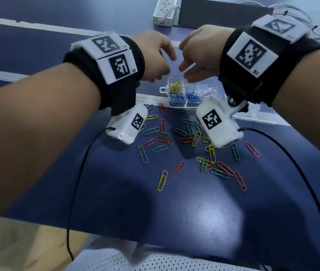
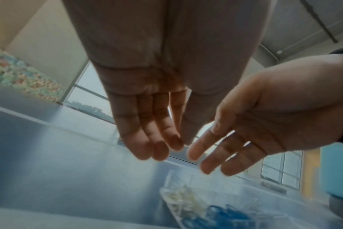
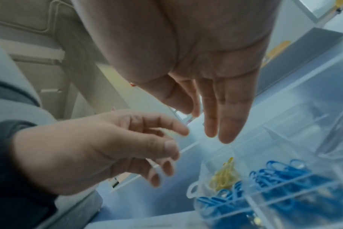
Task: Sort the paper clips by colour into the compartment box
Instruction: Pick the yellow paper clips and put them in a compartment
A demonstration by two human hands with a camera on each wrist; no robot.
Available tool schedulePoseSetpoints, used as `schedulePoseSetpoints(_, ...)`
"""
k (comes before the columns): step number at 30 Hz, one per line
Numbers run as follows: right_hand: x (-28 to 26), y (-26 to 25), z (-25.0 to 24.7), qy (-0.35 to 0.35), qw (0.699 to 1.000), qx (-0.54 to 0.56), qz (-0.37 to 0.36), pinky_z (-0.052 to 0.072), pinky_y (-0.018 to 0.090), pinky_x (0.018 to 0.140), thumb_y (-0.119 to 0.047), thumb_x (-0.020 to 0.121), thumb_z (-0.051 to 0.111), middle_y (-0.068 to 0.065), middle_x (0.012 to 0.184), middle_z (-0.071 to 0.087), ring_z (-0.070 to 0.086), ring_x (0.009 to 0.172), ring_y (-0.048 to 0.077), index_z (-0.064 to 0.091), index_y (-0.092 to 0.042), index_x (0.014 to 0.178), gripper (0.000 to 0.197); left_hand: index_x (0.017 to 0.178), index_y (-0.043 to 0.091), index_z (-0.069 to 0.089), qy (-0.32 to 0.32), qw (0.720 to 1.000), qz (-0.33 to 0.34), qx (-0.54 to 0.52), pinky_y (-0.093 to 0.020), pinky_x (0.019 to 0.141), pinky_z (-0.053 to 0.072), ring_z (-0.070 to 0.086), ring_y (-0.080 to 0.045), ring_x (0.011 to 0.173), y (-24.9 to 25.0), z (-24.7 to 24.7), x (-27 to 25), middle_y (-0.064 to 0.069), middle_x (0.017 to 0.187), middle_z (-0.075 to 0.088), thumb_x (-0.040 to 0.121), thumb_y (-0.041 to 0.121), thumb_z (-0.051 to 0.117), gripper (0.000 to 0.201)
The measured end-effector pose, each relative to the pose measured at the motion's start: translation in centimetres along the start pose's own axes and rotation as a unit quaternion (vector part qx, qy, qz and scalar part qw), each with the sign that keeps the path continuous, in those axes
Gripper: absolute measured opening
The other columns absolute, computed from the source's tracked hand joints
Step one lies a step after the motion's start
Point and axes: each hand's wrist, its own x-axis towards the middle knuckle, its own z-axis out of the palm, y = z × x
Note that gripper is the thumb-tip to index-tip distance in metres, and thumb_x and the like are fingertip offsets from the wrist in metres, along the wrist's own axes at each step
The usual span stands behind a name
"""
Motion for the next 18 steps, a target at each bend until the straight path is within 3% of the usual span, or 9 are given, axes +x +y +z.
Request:
schedulePoseSetpoints(1,0.1,-0.2,-0.1,0.023,0.999,0.015,0.022,0.053,0.037,0.092,-0.015,0.089,0.053,0.005,0.095,0.069,0.067,0.095,0.023,0.063,-0.007,0.117,0.031,0.101,0.023,0.064,-0.006,1.000,0.001,0.026,-0.043,0.085,0.057,0.069,-0.027,0.084,-0.3,-0.2,-0.3,-0.013,0.098,0.072,0.086,0.011,0.060,0.020)
schedulePoseSetpoints(3,-0.7,-0.2,0.3,0.020,0.995,-0.098,-0.026,0.057,0.035,0.082,-0.013,0.086,0.051,0.004,0.087,0.070,0.069,0.084,0.024,0.068,-0.014,0.108,0.028,0.093,0.020,0.068,-0.021,0.997,-0.006,0.077,-0.035,0.079,0.056,0.064,-0.025,0.076,-1.0,-0.7,-0.9,-0.011,0.091,0.072,0.084,0.015,0.061,0.012)
schedulePoseSetpoints(6,-1.4,-0.3,1.9,0.015,0.971,-0.217,-0.095,0.053,0.029,0.078,-0.018,0.083,0.053,0.002,0.083,0.070,0.065,0.081,0.023,0.073,-0.020,0.095,0.023,0.089,0.021,0.072,-0.023,0.979,0.014,0.203,-0.024,0.073,0.040,0.056,-0.018,0.076,-1.8,-0.9,-1.7,0.000,0.078,0.065,0.080,0.029,0.068,0.013)
schedulePoseSetpoints(9,-2.2,-0.4,3.2,0.006,0.944,-0.303,-0.128,0.050,0.030,0.078,-0.015,0.083,0.054,0.009,0.090,0.068,0.059,0.082,0.027,0.072,-0.011,0.096,0.023,0.082,0.025,0.074,-0.045,0.961,0.033,0.271,-0.025,0.070,0.040,0.053,-0.015,0.066,-2.1,-0.4,-2.5,0.009,0.062,0.058,0.073,0.037,0.073,0.015)
schedulePoseSetpoints(12,-2.8,-0.1,3.5,-0.024,0.930,-0.347,-0.119,0.048,0.028,0.073,-0.012,0.082,0.055,0.010,0.081,0.060,0.054,0.078,0.026,0.071,-0.008,0.097,0.022,0.076,0.024,0.075,-0.068,0.947,0.050,0.311,-0.026,0.068,0.044,0.048,-0.008,0.056,-2.3,0.8,-2.8,0.011,0.056,0.056,0.068,0.039,0.077,0.018)
schedulePoseSetpoints(14,-3.3,0.4,3.2,-0.035,0.921,-0.368,-0.121,0.049,0.029,0.073,-0.011,0.083,0.054,0.009,0.075,0.058,0.058,0.079,0.027,0.071,-0.007,0.094,0.022,0.074,0.022,0.074,-0.074,0.941,0.056,0.326,-0.026,0.067,0.042,0.047,-0.009,0.056,-2.3,1.4,-2.9,0.010,0.056,0.055,0.067,0.037,0.079,0.018)
schedulePoseSetpoints(18,-4.5,1.8,2.0,-0.083,0.912,-0.373,-0.149,0.051,0.025,0.075,-0.015,0.077,0.063,-0.005,0.058,0.058,0.064,0.076,0.023,0.076,-0.020,0.087,0.017,0.077,0.019,0.076,-0.074,0.936,0.067,0.338,-0.026,0.067,0.043,0.051,-0.016,0.065,-2.3,1.7,-3.3,0.008,0.054,0.053,0.071,0.033,0.076,0.016)
